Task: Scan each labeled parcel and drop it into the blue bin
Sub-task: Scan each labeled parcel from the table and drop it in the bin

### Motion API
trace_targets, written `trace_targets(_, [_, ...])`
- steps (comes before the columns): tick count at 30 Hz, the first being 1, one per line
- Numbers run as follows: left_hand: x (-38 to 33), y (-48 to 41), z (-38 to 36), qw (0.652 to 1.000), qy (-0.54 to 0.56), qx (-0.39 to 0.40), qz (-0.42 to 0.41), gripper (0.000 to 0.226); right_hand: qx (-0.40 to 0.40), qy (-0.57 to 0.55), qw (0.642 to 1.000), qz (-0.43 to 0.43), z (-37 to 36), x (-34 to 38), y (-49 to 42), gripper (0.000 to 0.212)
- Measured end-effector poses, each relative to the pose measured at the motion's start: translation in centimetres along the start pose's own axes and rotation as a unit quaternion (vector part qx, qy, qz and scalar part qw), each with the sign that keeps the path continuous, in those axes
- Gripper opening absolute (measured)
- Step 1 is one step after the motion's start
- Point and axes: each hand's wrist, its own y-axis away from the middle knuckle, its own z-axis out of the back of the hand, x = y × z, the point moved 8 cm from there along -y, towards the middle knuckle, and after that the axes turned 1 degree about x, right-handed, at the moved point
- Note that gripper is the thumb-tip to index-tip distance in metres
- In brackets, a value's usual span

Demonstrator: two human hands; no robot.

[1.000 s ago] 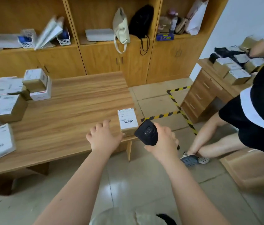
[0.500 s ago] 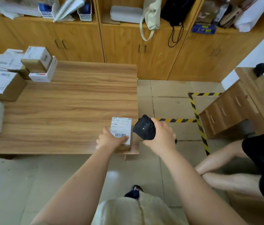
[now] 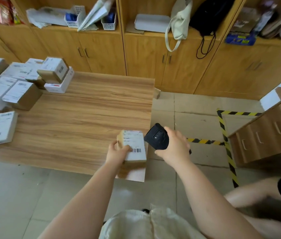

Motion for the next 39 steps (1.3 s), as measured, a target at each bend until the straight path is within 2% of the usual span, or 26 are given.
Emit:
trace_targets(2, [0.2,-0.6,2.0,0.99,0.136,-0.007,0.041,0.083,0.011,-0.001,1.0,0.018,0.0,1.2,-0.4,0.087])
trace_targets(5, [-1.0,-1.4,4.4,0.971,0.239,-0.015,0.02,0.048,0.038,0.01,0.998,0.051,-0.5,3.6,-0.7,0.084])
trace_targets(6, [-1.5,-1.6,4.9,0.965,0.261,-0.018,0.006,0.045,0.044,0.018,0.997,0.059,-0.8,4.4,-0.7,0.084])
trace_targets(9, [-3.1,-2.2,6.6,0.955,0.29,-0.029,-0.052,0.077,0.049,0.033,0.996,0.062,-1.9,6.5,-0.9,0.081])
trace_targets(11, [-4.1,-2.9,8.0,0.958,0.271,-0.038,-0.087,0.101,0.055,0.045,0.995,0.065,-2.6,7.6,-1.1,0.08])
trace_targets(14, [-5.8,-4.2,9.7,0.967,0.218,-0.037,-0.126,0.111,0.063,0.066,0.993,0.071,-3.6,9.5,-1.4,0.08])
trace_targets(17, [-7.6,-5.3,11.1,0.972,0.173,-0.029,-0.155,0.105,0.066,0.063,0.994,0.061,-4.8,11.6,-1.6,0.081])
trace_targets(21, [-10.0,-7.5,12.8,0.973,0.144,0.001,-0.179,0.109,0.038,0.047,0.998,0.02,-5.8,14.0,-1.9,0.079])
trace_targets(25, [-12.1,-9.6,13.3,0.973,0.11,0.047,-0.197,0.098,0.008,0.036,0.999,-0.038,-6.3,15.0,-1.4,0.081])
trace_targets(28, [-13.3,-10.5,12.8,0.972,0.082,0.089,-0.203,0.104,-0.006,0.008,0.995,-0.101,-6.8,14.9,-0.2,0.081])
trace_targets(35, [-13.9,-8.9,8.5,0.96,0.032,0.186,-0.205,0.104,-0.051,-0.05,0.971,-0.23,-7.3,12.1,5.6,0.084])
trace_targets(39, [-11.8,-5.8,4.4,0.957,-0.021,0.24,-0.165,0.093,-0.118,-0.093,0.94,-0.307,-6.8,9.0,10.5,0.079])
